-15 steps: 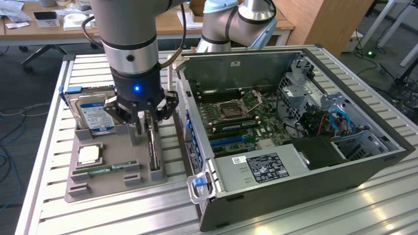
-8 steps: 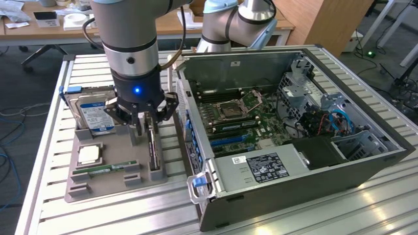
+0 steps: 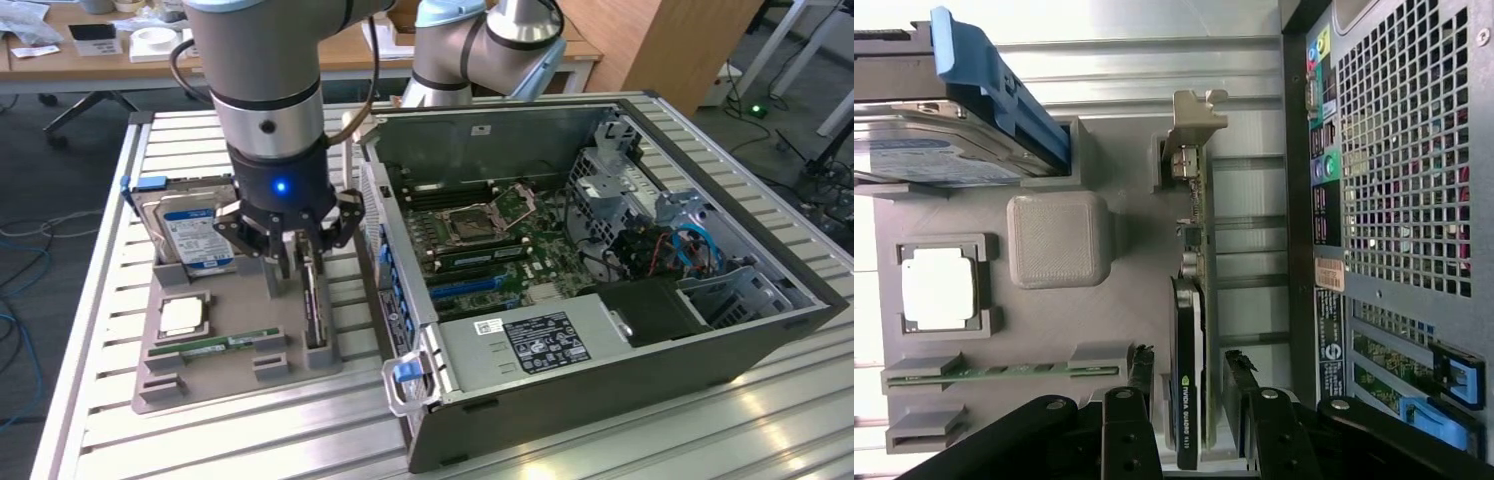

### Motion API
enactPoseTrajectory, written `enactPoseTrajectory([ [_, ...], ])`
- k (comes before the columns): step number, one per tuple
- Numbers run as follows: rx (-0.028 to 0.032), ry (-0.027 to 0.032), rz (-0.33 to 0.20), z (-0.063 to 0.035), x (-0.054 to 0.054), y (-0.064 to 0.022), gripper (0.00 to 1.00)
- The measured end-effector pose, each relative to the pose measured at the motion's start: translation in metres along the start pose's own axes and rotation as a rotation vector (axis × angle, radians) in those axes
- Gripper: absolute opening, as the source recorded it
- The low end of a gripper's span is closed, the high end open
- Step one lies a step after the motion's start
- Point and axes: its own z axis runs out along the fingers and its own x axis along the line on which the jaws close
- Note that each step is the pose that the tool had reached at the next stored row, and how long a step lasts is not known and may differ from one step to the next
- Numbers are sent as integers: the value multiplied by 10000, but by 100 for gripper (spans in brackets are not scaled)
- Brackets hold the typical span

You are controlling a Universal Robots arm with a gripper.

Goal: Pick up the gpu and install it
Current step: 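Pick up the gpu and move the gpu toward the slot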

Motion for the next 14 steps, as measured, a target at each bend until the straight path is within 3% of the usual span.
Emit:
enactPoseTrajectory([
  [14,1,7,1,56,-33,1,42],
])
